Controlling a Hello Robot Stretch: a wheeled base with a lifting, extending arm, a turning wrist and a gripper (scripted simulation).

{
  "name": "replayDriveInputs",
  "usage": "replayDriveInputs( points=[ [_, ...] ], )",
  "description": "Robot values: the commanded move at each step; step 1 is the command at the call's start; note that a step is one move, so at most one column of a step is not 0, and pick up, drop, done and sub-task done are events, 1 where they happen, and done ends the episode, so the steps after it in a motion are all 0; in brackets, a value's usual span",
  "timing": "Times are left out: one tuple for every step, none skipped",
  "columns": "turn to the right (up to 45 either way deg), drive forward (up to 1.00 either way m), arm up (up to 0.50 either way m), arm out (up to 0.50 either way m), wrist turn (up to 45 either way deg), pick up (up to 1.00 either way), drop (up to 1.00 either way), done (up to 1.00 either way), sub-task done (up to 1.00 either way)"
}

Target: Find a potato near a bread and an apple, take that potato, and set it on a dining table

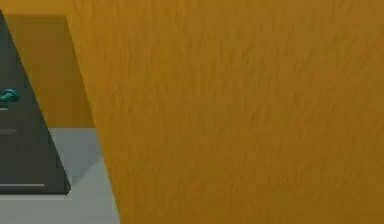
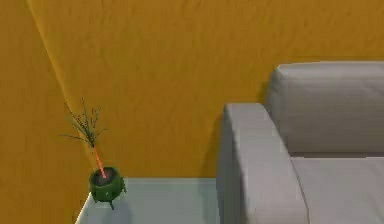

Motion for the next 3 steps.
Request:
replayDriveInputs(
  points=[
    [-45.0,0.0,0.0,0.0,0.0,0.0,0.0,0.0,0.0],
    [-24.0,0.0,0.0,0.0,0.0,0.0,0.0,0.0,0.0],
    [0.0,1.0,0.0,0.0,0.0,0.0,0.0,0.0,0.0]
  ],
)
